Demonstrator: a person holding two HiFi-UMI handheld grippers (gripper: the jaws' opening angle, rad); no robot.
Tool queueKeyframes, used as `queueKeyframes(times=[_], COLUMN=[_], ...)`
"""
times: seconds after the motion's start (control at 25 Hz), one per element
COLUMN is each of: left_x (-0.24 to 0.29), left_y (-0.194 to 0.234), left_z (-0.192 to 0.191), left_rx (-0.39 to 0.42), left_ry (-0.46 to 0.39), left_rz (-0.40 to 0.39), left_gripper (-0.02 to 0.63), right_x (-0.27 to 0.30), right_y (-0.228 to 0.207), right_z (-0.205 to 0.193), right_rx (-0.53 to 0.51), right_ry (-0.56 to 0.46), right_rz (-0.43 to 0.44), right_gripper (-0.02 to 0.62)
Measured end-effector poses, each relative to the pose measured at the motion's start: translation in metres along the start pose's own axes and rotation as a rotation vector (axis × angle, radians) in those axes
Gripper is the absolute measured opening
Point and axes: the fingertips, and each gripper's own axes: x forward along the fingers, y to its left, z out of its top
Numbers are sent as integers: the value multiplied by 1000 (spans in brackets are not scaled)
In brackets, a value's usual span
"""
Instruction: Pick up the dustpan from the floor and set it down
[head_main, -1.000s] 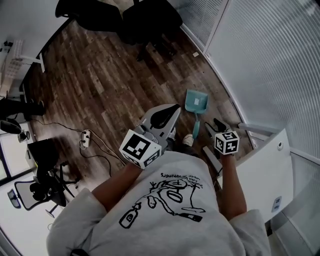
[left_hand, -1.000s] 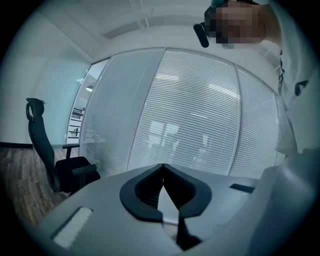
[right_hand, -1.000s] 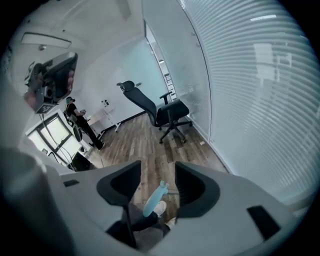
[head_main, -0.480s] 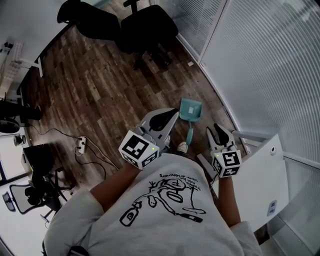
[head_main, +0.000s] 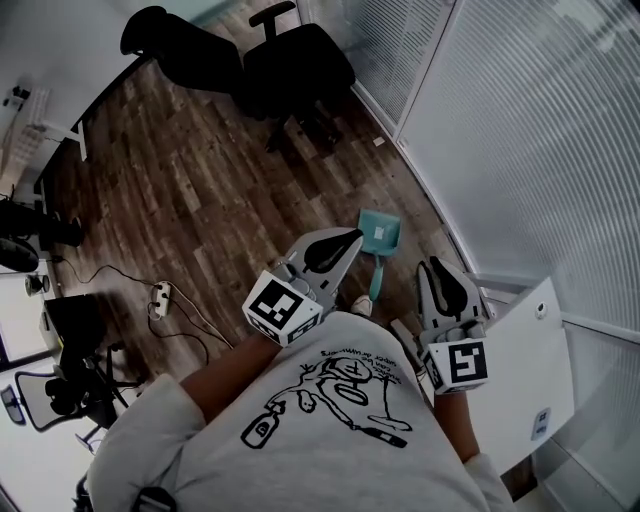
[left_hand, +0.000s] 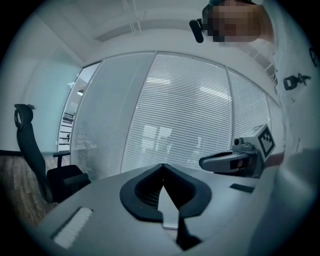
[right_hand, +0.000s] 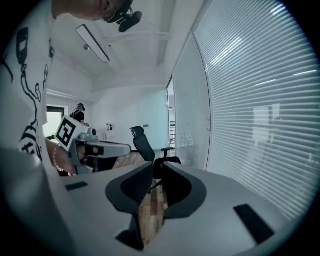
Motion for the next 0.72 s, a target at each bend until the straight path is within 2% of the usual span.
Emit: queueKeyframes(times=[0.36, 0.52, 0.72], left_x=[-3, -6, -9], left_y=[-1, -5, -3], left_z=[21, 28, 37], left_rx=[47, 64, 58], left_ry=[-43, -63, -70], left_rz=[0, 2, 6], left_gripper=[2, 2, 2], right_x=[-8, -10, -8], right_y=[8, 9, 0], right_z=[49, 54, 55], right_rx=[-38, -6, -55], right_ry=[-90, -93, -99], right_rz=[-14, -23, -50], right_gripper=[23, 17, 11])
